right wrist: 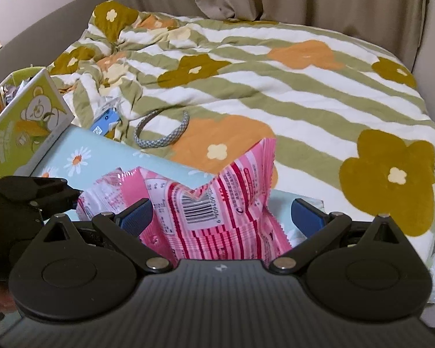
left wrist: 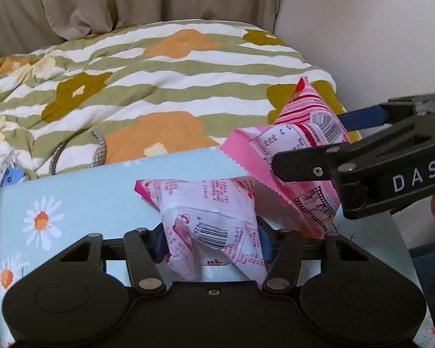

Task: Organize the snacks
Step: 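Lift both pink packets and carry them over the yellow box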

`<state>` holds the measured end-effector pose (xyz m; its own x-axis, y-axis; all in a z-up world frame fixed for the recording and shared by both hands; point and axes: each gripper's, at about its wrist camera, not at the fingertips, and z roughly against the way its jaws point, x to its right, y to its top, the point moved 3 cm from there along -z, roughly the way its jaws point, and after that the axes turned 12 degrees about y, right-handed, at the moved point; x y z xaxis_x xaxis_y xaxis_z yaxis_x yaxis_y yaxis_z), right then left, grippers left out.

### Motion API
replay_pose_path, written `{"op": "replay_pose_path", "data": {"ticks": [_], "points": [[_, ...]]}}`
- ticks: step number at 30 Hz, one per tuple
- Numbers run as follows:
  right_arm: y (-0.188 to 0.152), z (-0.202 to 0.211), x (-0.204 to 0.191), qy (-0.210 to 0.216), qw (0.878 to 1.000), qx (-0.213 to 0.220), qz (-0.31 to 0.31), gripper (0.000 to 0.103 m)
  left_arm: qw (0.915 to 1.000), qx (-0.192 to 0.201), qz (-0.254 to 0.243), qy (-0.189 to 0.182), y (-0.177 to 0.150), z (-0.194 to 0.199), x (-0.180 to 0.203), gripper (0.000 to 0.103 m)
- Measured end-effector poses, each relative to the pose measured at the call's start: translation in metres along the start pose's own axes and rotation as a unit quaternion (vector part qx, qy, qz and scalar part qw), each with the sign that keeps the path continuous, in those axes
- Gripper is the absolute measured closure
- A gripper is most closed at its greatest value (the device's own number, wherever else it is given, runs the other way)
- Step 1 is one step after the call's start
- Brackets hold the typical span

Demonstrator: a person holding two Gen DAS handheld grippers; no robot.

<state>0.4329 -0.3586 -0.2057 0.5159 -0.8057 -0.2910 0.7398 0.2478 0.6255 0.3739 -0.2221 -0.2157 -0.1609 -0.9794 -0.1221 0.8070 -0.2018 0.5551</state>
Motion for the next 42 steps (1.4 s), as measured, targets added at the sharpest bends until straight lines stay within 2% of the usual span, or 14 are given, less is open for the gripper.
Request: {"op": "replay_pose_path", "data": {"ticks": [9, 19, 24, 27, 35, 42], "points": [[0.000, -0.005, 0.002, 0.013, 1.000, -0.007, 0.009, 0.000, 0.9994, -0.007, 0.023, 0.026, -0.005, 0.005, -0.023, 0.046], [-0.002, -0.016, -0.003, 0.033, 0.999, -0.015, 0.007, 0.001, 0.9983, -0.011, 0.043, 0.037, -0.019, 0.014, -0.039, 0.046], [-0.002, -0.010, -0.009, 0.036, 0.999, -0.011, 0.008, 0.018, 0.9981, -0.004, 0.049, 0.038, -0.022, 0.024, -0.043, 0.046], [-0.003, -0.006, -0.012, 0.030, 1.000, -0.009, 0.000, 0.020, 0.9979, 0.006, 0.052, 0.038, -0.022, 0.036, -0.046, 0.046], [0.004, 0.039, -0.042, 0.030, 0.998, 0.043, -0.025, 0.020, 0.9961, 0.043, 0.067, 0.039, -0.021, 0.092, -0.062, 0.046], [0.019, 0.082, -0.108, 0.044, 0.996, 0.077, -0.013, 0.020, 0.9924, 0.085, 0.084, 0.031, -0.026, 0.165, -0.089, 0.046]]}}
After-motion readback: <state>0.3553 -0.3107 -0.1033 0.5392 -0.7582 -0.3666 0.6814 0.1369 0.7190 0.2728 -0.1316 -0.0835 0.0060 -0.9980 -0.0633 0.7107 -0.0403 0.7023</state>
